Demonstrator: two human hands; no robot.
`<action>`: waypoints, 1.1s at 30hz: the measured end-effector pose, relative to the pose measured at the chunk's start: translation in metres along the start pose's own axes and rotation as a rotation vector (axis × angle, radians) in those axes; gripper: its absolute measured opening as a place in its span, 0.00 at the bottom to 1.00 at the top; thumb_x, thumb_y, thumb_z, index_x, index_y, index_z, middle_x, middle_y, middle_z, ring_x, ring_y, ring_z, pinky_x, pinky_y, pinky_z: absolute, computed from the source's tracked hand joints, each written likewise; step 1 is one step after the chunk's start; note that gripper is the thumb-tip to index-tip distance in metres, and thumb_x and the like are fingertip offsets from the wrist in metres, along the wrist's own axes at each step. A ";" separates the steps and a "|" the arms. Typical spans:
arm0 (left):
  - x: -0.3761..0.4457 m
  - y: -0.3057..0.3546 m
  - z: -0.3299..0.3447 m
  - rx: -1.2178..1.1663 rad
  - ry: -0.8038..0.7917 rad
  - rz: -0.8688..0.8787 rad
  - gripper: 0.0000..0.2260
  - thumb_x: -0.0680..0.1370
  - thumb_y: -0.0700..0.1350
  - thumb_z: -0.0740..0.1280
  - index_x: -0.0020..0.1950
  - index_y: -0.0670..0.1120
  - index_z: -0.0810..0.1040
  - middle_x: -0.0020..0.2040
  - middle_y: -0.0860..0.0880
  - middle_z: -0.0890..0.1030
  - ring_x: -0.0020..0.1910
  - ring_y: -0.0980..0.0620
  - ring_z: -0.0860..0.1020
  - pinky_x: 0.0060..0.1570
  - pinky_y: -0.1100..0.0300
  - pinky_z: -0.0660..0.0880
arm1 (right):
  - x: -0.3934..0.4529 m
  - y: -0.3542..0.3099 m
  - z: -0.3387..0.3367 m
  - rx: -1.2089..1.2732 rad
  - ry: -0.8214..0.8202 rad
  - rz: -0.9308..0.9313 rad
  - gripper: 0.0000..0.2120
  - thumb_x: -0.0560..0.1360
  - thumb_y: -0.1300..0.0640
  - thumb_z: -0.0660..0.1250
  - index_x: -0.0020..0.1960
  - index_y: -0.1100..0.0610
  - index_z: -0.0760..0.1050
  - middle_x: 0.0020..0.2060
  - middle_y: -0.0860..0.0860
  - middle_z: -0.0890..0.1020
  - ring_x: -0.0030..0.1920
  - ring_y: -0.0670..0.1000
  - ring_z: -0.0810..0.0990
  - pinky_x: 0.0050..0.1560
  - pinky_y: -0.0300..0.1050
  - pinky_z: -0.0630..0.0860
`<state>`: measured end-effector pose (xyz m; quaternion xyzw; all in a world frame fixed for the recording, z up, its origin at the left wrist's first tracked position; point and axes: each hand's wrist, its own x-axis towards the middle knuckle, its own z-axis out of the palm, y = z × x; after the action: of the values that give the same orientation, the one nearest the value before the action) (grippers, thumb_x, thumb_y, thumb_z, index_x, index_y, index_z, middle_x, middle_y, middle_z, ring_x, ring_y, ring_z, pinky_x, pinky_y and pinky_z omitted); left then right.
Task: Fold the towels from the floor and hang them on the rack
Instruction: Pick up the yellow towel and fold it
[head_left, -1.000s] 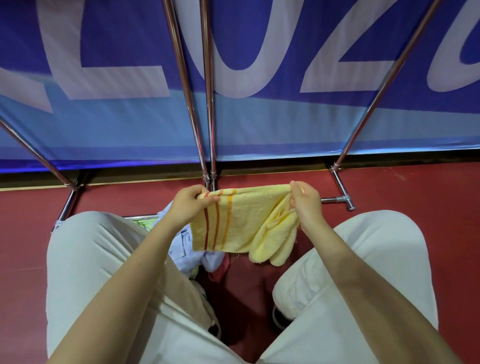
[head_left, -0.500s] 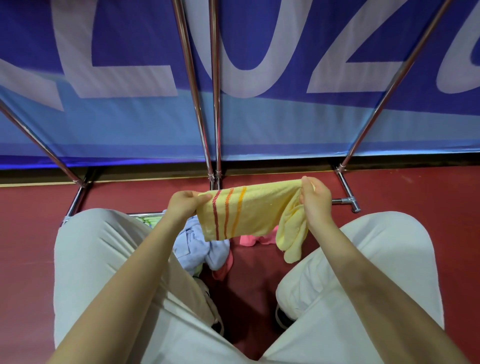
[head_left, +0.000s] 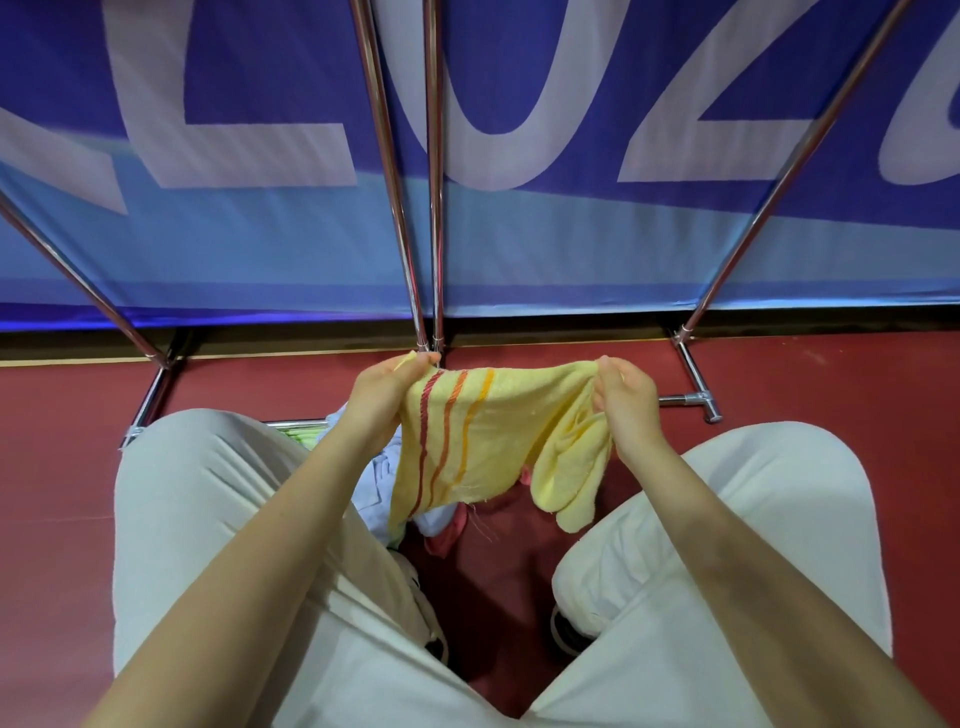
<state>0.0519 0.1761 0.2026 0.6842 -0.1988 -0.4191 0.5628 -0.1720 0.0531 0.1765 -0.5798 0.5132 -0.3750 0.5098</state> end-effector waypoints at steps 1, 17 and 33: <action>0.001 -0.002 0.001 0.039 0.066 0.050 0.10 0.78 0.47 0.67 0.52 0.44 0.83 0.45 0.48 0.82 0.42 0.54 0.78 0.46 0.62 0.77 | 0.000 0.001 0.002 0.005 -0.001 0.000 0.15 0.81 0.57 0.56 0.39 0.58 0.73 0.27 0.48 0.67 0.27 0.44 0.66 0.30 0.38 0.66; -0.002 0.003 0.011 0.345 0.194 0.446 0.14 0.79 0.44 0.65 0.38 0.37 0.80 0.31 0.47 0.75 0.30 0.61 0.69 0.33 0.67 0.65 | 0.003 0.014 -0.004 -0.913 0.143 -0.526 0.22 0.79 0.48 0.47 0.47 0.59 0.75 0.34 0.56 0.79 0.39 0.61 0.78 0.34 0.46 0.65; -0.007 0.001 0.051 0.149 0.009 0.053 0.17 0.76 0.38 0.56 0.26 0.45 0.68 0.23 0.49 0.69 0.24 0.55 0.69 0.26 0.64 0.66 | -0.009 -0.012 0.015 0.307 -0.230 0.397 0.06 0.78 0.59 0.65 0.45 0.60 0.76 0.30 0.51 0.74 0.27 0.45 0.72 0.25 0.36 0.69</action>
<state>0.0070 0.1503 0.2050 0.7207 -0.2447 -0.3850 0.5220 -0.1566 0.0644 0.1856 -0.4227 0.4925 -0.2728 0.7102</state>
